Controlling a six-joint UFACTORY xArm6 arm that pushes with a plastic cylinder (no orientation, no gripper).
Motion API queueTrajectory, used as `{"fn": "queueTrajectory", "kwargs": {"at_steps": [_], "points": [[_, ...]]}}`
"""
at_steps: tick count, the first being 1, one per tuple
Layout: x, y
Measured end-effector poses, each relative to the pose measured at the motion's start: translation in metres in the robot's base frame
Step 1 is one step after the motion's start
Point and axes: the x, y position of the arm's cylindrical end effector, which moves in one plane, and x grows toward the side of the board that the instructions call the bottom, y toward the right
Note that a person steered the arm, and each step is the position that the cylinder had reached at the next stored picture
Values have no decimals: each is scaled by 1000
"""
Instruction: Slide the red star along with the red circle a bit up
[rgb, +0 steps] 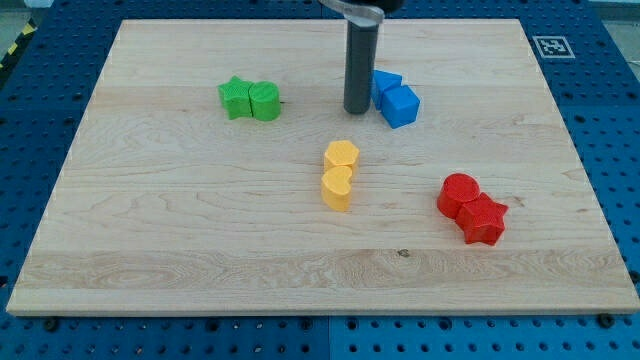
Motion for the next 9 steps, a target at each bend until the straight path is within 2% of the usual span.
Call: {"fn": "queueTrajectory", "kwargs": {"at_steps": [2, 4, 8, 9], "points": [[64, 3], [108, 14], [215, 79], [214, 90]]}}
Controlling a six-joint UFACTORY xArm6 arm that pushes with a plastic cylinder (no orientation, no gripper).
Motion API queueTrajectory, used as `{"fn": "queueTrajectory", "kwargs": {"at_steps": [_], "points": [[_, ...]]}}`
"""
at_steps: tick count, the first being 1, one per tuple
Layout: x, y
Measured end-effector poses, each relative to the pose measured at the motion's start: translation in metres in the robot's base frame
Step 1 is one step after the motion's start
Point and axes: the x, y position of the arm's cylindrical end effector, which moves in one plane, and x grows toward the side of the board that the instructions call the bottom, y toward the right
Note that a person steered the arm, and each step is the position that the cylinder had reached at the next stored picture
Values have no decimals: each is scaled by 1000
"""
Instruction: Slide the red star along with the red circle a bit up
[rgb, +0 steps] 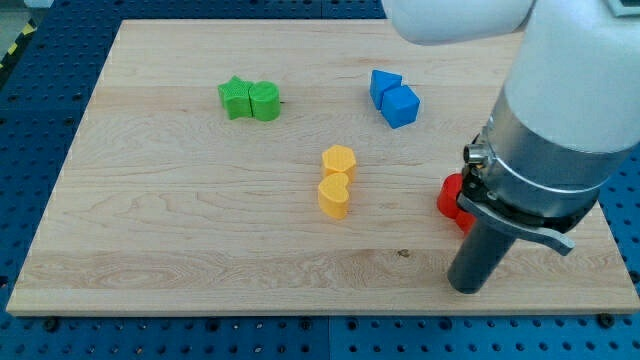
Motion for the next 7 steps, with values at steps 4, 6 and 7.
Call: {"fn": "queueTrajectory", "kwargs": {"at_steps": [4, 6, 7], "points": [[-34, 24], [-53, 24], [-67, 24]]}}
